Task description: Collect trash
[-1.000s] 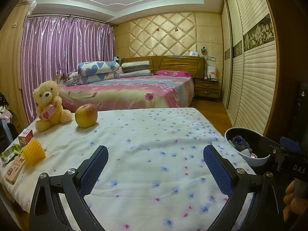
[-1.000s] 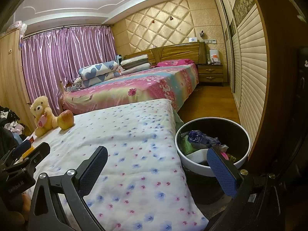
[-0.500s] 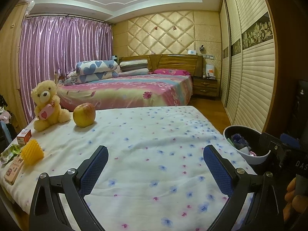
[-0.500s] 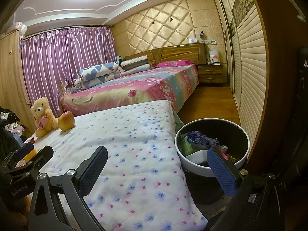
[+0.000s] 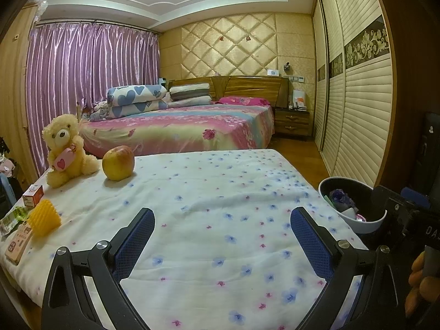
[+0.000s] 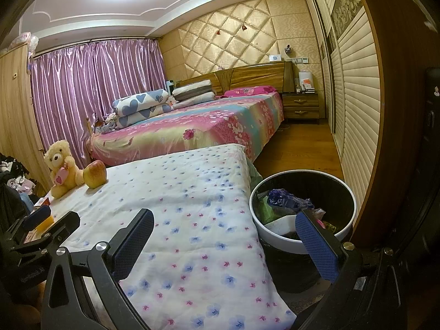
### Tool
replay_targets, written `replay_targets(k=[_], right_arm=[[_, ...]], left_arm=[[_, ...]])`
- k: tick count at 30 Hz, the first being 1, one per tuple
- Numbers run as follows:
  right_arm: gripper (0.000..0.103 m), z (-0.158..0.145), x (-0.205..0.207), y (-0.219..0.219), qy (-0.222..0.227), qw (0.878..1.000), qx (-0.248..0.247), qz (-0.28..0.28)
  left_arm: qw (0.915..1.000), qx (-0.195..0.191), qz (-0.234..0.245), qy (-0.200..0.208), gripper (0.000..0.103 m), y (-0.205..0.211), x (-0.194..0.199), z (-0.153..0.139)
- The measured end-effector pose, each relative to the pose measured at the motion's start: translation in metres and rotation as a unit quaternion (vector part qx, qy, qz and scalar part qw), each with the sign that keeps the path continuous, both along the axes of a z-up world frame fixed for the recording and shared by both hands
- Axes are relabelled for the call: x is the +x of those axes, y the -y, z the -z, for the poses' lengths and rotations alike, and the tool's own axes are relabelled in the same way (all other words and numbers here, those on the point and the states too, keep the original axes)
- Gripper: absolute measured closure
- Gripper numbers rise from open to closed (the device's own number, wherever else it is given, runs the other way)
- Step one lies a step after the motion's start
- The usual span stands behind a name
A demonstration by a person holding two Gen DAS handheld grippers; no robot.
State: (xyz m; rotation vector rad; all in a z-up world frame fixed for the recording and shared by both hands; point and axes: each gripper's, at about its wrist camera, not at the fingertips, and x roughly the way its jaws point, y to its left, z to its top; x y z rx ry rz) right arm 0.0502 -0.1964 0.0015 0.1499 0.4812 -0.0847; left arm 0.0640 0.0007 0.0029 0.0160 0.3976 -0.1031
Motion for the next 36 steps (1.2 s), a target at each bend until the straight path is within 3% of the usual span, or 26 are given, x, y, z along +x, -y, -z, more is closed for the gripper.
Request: replay_targets(k=[36], right_arm=[[0.0,-0.0051,-0.0012,0.0019,-0.001,1.0,0.004,0.0]], left_arm=[[1.0,0.002,0.003,-0.003,0.003,-0.0005,0.0048,0.0008]])
